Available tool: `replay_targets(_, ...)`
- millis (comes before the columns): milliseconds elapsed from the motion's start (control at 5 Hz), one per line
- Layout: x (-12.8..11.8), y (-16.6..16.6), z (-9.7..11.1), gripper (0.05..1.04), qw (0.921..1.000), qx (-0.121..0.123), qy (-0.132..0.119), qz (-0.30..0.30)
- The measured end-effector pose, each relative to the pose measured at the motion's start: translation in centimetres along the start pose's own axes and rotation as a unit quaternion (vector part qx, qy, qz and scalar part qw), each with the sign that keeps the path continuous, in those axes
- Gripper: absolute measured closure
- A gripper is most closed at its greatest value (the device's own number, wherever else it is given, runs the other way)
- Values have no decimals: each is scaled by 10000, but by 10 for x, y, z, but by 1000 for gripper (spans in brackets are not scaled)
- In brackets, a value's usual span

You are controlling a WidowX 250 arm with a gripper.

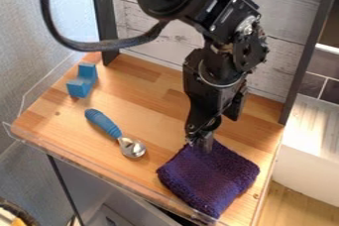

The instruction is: Placing the blue toy bed to the right side of the table

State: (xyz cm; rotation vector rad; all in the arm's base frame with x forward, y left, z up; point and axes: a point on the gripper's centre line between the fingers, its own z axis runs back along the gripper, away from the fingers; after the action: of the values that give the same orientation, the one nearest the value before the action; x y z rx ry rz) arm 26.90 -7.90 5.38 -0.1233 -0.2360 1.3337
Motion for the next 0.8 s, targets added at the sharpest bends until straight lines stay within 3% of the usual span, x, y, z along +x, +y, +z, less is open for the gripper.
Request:
replay_targets(200, -3, 5, -7, 83, 9999, 139, 60, -83)
replay_targets(400, 31, 12, -31, 83, 9975, 113, 599, -343)
replay_targets(600, 44, 18, -37, 83, 9961, 374, 564, -565)
replay_targets(800, 75, 18, -39, 83, 9878, 664, 601, -1272)
